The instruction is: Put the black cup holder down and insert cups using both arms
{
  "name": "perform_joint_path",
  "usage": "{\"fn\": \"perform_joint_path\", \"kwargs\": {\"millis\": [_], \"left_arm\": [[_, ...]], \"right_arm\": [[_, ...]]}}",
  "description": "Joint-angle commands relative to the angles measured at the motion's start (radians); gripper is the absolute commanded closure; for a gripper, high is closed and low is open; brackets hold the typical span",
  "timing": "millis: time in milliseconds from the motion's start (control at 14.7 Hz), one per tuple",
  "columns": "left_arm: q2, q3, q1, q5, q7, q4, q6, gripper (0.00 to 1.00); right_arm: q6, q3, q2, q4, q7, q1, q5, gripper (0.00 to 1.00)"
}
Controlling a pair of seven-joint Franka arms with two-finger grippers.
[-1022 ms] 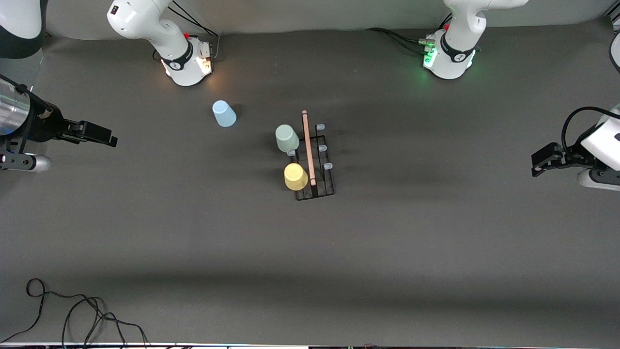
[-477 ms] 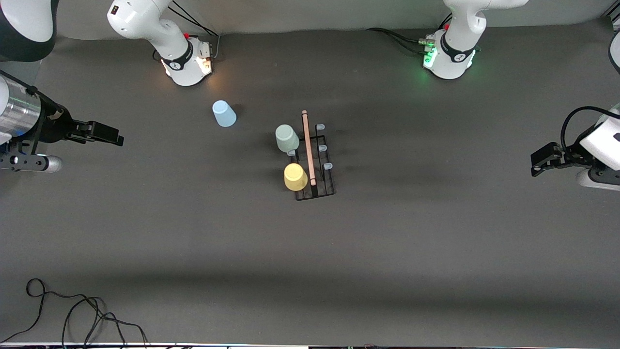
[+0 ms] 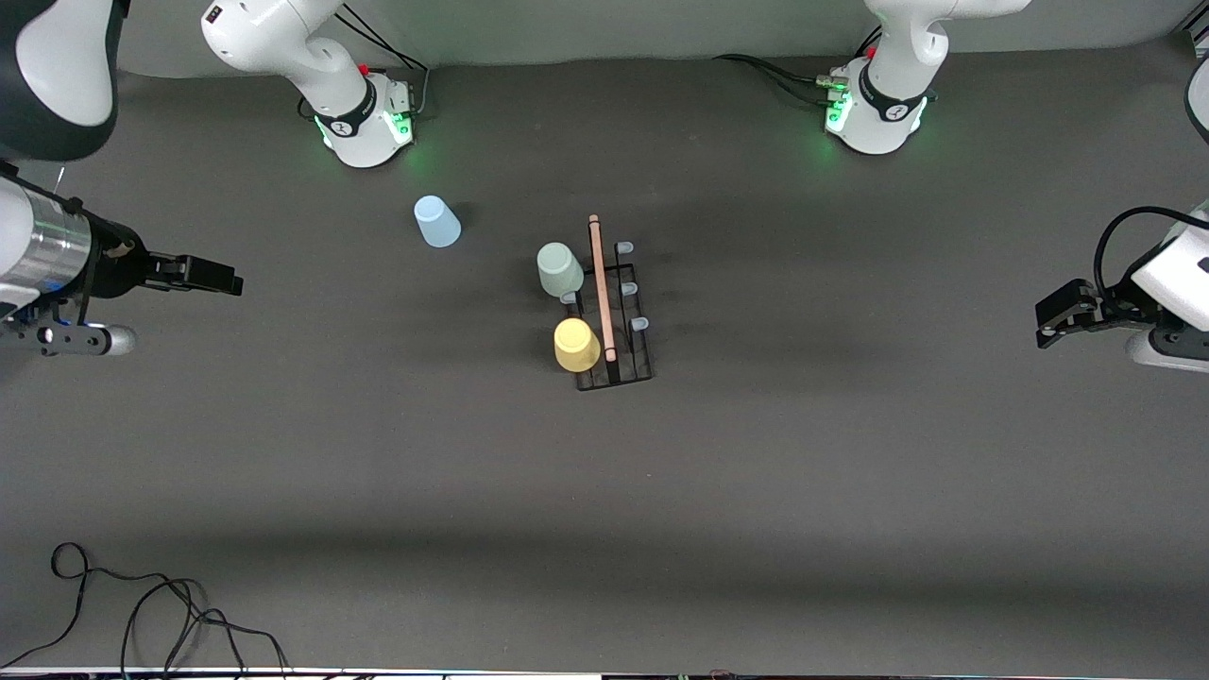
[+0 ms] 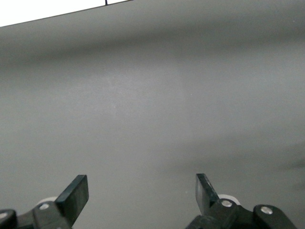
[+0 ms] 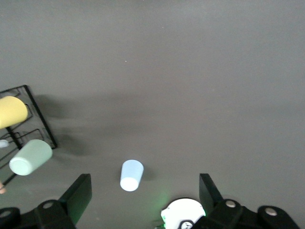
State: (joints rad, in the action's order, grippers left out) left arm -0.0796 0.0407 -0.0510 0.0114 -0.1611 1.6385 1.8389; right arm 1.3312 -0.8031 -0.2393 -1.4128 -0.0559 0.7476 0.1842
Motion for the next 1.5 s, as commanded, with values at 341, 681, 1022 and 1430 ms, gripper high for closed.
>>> {"fn": "perform_joint_path", "kwargs": {"millis": [341, 681, 1022, 1430], "left_arm": [[0.008, 0.005, 0.003, 0.005, 0.003, -0.009, -0.035, 0.00], [0.017, 0.010, 0.007, 0.005, 0.015, -0.011, -0.058, 0.00], [0.017, 0.010, 0.007, 0.007, 0.015, -0.008, -0.058, 0.00], [0.014, 0.011, 0.008, 0.015, 0.012, 0.000, -0.044, 0.00]], "right_arm": [[-0.004, 0.660, 0.147, -0.046, -0.047, -0.574, -0.138, 0.00], [0.152, 0.765, 0.274, -0.239, -0.045, -0.692, -0.138, 0.00], [0.220, 0.765, 0.275, -0.241, -0.028, -0.692, -0.169, 0.00], [0.215, 0.757, 0.252, -0.216, -0.030, -0.685, -0.167, 0.00]]}}
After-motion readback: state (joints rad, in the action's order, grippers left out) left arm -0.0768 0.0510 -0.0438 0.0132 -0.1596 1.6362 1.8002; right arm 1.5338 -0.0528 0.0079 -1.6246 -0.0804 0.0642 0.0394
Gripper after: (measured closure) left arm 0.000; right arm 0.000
